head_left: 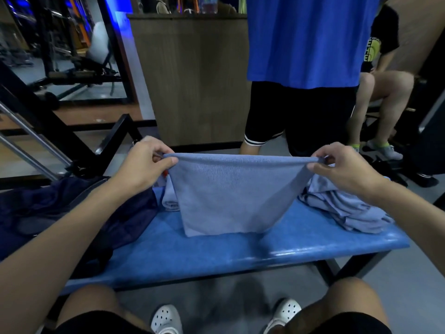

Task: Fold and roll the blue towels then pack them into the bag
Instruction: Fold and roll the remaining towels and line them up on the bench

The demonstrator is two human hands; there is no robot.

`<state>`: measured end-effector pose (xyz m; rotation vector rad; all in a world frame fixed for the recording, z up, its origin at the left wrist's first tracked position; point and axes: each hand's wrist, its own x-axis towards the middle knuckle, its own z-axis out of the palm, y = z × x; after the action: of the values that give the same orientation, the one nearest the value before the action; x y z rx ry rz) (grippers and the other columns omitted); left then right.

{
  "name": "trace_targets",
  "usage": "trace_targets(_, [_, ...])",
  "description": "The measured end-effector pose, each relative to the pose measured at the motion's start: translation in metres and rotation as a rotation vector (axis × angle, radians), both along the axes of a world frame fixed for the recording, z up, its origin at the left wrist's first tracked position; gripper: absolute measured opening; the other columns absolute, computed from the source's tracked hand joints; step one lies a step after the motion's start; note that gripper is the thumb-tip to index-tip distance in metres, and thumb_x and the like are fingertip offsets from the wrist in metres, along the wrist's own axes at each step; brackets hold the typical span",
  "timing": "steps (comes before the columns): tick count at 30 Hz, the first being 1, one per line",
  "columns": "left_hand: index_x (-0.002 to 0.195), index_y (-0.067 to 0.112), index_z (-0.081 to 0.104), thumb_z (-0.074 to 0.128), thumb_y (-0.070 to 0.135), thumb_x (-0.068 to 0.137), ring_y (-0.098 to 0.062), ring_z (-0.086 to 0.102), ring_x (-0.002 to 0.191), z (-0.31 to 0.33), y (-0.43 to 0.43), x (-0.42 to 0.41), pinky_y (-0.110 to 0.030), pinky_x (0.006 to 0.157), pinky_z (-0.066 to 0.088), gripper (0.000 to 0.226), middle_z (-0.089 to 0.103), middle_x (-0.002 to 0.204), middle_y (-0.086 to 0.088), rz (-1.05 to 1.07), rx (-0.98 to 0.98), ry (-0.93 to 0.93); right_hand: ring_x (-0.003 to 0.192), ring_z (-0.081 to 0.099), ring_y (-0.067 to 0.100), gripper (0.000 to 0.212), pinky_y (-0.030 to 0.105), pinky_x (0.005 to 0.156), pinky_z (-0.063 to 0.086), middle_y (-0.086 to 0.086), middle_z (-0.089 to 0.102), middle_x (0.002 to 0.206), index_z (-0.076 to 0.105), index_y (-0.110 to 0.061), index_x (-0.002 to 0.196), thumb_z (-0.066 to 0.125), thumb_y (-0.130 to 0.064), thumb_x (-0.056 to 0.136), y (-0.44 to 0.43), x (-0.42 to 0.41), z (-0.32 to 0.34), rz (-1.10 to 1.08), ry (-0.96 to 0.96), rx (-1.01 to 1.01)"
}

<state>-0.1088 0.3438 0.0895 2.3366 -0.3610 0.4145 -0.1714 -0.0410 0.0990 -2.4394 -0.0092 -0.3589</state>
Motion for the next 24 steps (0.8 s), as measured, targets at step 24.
trace_targets(24, [0.093,0.005,0.067,0.062,0.007,0.096,-0.022,0.075,0.088,0.023,-0.037,0.024,-0.027,0.083,0.060,0.006,0.073,0.095,-0.020,-0.097,-0.659,0.161,0.078,0.071,0.025,0.021,0.033,0.072,0.061,0.016,0.061,0.089,0.049,-0.017,0.082,0.047,-0.007,0.100,-0.004,0.042,0.007,-0.157,-0.236,0.601])
